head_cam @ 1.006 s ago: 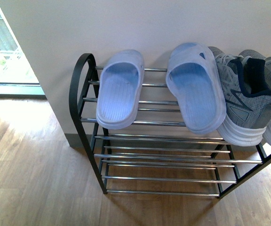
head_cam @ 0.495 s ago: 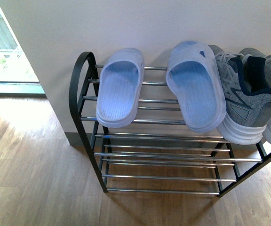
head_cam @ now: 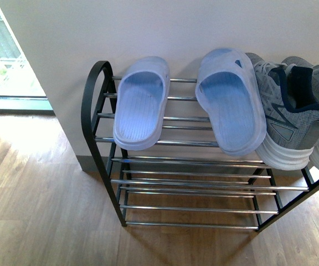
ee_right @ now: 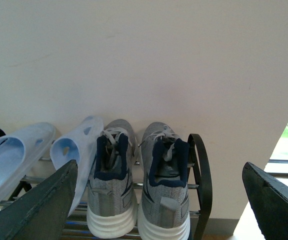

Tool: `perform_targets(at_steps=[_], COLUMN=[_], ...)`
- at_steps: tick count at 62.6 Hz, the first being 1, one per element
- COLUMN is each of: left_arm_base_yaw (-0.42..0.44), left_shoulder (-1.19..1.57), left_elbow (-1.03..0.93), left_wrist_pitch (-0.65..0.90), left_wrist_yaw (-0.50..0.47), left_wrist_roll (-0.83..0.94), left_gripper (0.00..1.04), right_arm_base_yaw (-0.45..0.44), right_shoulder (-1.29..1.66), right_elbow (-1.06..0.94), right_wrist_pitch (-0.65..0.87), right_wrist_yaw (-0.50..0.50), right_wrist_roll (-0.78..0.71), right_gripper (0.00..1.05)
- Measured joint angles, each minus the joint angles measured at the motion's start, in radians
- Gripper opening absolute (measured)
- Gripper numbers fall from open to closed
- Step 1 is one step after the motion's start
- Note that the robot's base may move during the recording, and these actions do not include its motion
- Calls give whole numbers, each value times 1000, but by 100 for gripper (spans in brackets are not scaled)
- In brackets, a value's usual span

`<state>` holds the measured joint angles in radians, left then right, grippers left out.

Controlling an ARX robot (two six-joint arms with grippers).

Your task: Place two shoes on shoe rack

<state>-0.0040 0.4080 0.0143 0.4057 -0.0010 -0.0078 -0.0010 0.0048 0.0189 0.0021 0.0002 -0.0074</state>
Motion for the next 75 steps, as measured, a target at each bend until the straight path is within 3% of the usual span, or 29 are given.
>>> perform_targets(at_steps=[45,52,75], left_arm_base_yaw=[0,0,1], left_shoulder=[-233,-367,-392], left_elbow=[0,0,0], left_wrist_pitch=[-230,-393,-406], left_wrist_yaw=[0,1,0], left_wrist_roll=[0,0,0], left_gripper=[1,1,1], right_arm_base_yaw=[0,0,0], right_shoulder=[0,0,0], right_elbow=[0,0,0], right_wrist_pitch=[0,0,0], right_wrist_yaw=[0,0,0], right_wrist_roll=[0,0,0], right_gripper=[96,96,96])
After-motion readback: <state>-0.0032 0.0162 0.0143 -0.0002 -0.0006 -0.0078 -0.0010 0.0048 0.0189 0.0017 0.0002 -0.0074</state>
